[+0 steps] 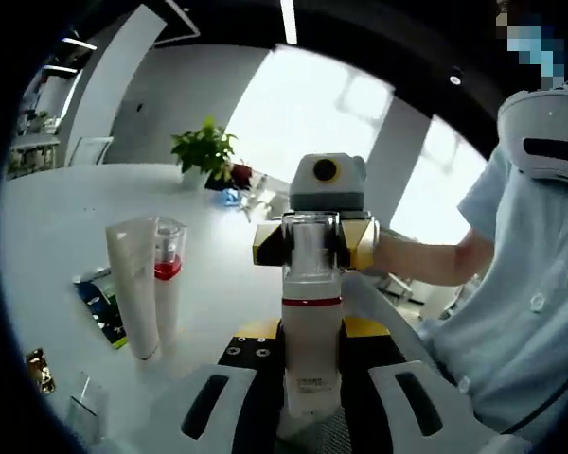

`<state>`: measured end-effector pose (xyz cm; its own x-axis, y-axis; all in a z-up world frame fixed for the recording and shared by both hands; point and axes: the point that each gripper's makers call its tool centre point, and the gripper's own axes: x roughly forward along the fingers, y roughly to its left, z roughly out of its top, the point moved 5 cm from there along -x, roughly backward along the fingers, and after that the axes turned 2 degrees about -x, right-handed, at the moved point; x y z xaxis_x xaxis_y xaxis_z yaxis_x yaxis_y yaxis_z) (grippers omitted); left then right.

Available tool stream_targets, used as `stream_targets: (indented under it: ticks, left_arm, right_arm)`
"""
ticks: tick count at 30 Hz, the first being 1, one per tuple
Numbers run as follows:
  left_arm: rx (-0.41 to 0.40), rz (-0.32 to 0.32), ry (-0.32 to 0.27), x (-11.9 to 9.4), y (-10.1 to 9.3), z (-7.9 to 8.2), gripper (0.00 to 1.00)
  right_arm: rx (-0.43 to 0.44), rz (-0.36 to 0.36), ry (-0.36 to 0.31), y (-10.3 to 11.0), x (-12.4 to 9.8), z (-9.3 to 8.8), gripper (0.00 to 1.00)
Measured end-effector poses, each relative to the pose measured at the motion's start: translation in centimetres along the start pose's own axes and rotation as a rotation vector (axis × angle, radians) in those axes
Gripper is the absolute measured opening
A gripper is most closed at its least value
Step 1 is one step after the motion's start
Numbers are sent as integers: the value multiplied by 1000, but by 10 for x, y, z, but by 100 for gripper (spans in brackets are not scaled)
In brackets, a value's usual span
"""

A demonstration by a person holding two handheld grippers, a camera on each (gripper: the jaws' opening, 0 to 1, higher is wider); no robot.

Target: Arrange the skincare products in the storage area until every visible bottle or jar stands upright without overlapping.

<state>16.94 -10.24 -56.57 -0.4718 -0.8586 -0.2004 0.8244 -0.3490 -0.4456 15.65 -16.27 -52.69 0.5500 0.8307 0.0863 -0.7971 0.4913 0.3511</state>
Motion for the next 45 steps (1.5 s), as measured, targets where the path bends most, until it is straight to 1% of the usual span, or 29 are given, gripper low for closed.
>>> stream_targets:
  ticks: [1,2,3,4,6,8,9,11,12,15,20,21,22,26,28,29,30,32,33,34,36,37,38,39,40,42,43,44,45]
  left_arm:
    - [11,-23,3,1,-3,0,17]
    - [4,-37,7,1,-5,-1,17]
    - [4,-35,9,2,-5,-2,17]
    - [10,-46,13,2,-7,-3,17]
    - [2,-55,17,3,-8,-3,17]
    - [2,-116,28,3,-16,-5,17]
    - [-3,-114,18,3,-16,-3,17]
    - [-2,-146,2,4,-19,-2,17]
    - [-11,-155,-3,4,-20,-2,17]
    - [-31,-202,-29,3,-21,1,17]
    - [-39,-237,-28,3,-24,1,17]
    - [-44,-255,-28,2,-25,1,17]
    - [-48,-289,-28,2,-30,1,17]
    - [-49,-302,-31,1,-28,1,17]
    - [-57,-304,-31,3,-29,1,17]
    - [-56,-298,-32,3,-28,1,18]
    - [-36,-282,-40,3,-27,2,18]
    - [-29,-269,-36,3,-25,1,18]
    - [-20,-256,-30,3,-23,0,18]
    - [14,-211,-35,4,-18,0,18]
    - [6,-182,-21,5,-16,-3,19]
    - [24,-136,-28,6,-10,-3,19]
    - [20,-113,-20,6,-8,-4,19]
    - [29,-74,-11,6,-3,-5,20]
    - [33,-42,-22,6,0,-4,21]
    - [46,17,-2,6,7,-6,22]
    - [62,66,4,5,14,-5,22]
    - [78,95,13,5,17,-5,22]
    - [81,137,6,6,22,-4,23]
  right_arm:
    - [-13,11,2,1,0,0,23]
    - [-5,25,9,3,1,0,23]
    - [-6,30,8,3,1,0,23]
    - [-12,39,4,4,1,1,24]
    - [-1,74,7,7,2,1,20]
    - [-18,119,0,12,3,2,22]
    - [-19,130,-11,14,4,4,22]
    - [-24,166,-21,17,4,6,21]
    - [-20,171,-24,16,4,6,21]
    - [3,223,-57,17,5,9,22]
    - [13,256,-59,20,6,9,23]
    - [6,285,-68,23,7,9,23]
    - [12,301,-70,26,7,9,23]
    - [20,312,-73,27,9,10,23]
    - [27,302,-71,26,9,9,22]
    - [21,295,-71,26,9,9,22]
    - [13,284,-76,25,9,10,21]
    - [15,262,-71,24,9,9,21]
    - [14,233,-64,22,10,8,21]
    - [9,204,-59,19,11,7,21]
    - [10,151,-38,14,11,4,21]
    - [9,120,-38,11,11,4,20]
    - [10,91,-32,8,11,3,20]
    - [4,47,-23,4,11,1,20]
    - [6,5,-28,-1,11,1,20]
    - [12,-64,-23,-8,11,-1,20]
    - [15,-117,-21,-13,12,-2,20]
    - [6,-145,-14,-17,12,-3,20]
    - [9,-194,-20,-21,12,-3,20]
